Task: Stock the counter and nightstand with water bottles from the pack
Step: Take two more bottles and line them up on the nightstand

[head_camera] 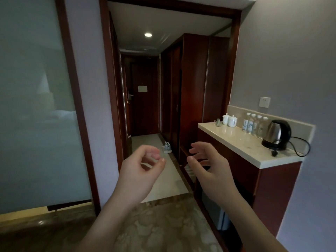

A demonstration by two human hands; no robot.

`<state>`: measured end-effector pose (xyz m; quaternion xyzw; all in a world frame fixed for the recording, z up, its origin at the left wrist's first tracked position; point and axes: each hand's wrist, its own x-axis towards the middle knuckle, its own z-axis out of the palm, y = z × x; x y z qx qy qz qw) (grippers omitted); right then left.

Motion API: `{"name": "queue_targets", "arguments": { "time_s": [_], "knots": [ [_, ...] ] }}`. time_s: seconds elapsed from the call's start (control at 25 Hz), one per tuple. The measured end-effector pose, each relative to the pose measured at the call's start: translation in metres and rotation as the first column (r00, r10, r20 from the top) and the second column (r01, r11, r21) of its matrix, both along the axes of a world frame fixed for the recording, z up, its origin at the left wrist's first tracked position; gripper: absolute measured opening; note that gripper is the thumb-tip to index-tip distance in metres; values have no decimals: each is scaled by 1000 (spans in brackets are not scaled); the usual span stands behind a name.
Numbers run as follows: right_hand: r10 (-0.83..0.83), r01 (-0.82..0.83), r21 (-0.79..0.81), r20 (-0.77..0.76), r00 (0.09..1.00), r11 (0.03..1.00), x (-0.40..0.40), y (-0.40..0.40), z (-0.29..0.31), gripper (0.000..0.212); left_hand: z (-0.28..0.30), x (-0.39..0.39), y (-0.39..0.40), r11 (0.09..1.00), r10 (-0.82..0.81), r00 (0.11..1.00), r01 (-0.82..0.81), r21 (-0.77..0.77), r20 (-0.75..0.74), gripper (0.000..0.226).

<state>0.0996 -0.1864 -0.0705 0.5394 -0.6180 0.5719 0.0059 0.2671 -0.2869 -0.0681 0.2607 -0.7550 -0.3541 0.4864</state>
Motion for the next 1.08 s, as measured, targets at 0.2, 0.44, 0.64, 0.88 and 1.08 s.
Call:
{"name": "queue_targets", "arguments": {
  "time_s": [0.2,0.44,0.64,0.88,1.08],
  "knots": [
    [49,-47,-25,55,997,999,-134,-139,-8,28,-7,-116,-127,998,60,998,-60,-18,23,16],
    [66,-60,-49,140,988,997,-252,-316,11,22,12,-210,-289,991,131,991,-131,-21,-8,19],
    [33,-30,-26,132,991,999,-335,-466,-7,19,-17,-286,-442,989,146,989,-145,12,-23,17],
    [0,-1,11,81,997,1000,-427,-677,-5,22,-24,-394,-663,993,106,993,-104,51,-44,17],
    [-38,39,-14,65,997,999,-514,-813,19,23,-9,-485,-814,995,93,996,-93,38,-2,17]
  ]
}}
